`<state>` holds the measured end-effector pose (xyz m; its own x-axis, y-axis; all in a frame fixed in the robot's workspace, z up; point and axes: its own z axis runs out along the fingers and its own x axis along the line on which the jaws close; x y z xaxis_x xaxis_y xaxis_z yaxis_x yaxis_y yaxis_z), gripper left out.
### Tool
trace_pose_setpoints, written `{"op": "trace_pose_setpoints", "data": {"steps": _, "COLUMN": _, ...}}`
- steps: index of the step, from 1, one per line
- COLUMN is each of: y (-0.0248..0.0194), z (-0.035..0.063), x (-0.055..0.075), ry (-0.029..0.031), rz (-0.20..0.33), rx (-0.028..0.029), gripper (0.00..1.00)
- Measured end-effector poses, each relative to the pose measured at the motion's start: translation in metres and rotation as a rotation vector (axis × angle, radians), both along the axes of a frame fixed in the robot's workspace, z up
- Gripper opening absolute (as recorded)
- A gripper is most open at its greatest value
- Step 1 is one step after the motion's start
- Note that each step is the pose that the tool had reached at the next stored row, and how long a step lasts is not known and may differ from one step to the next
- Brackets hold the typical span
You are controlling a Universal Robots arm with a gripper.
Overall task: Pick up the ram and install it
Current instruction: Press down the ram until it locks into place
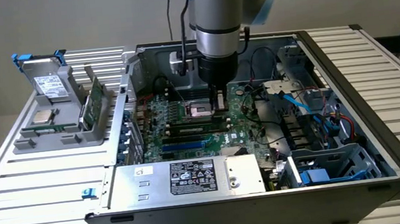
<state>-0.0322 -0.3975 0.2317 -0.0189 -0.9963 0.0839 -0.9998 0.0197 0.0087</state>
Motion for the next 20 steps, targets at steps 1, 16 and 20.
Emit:
{"op": "trace_pose_setpoints", "data": {"steps": 1, "y": 0.0000, "z": 0.0007, "x": -0.002, "ry": -0.0001, "rz": 0.000, "rx": 0.0001, "gripper": 0.11}}
{"op": "trace_pose_setpoints", "data": {"steps": 16, "y": 0.0000, "z": 0.0033, "x": -0.042, "ry": 0.0153, "rz": 0.000, "rx": -0.0002, "gripper": 0.11}}
{"op": "trace_pose_setpoints", "data": {"steps": 20, "y": 0.0000, "z": 0.0024, "x": -0.046, "ry": 0.0163, "rz": 0.000, "rx": -0.0001, "gripper": 0.11}}
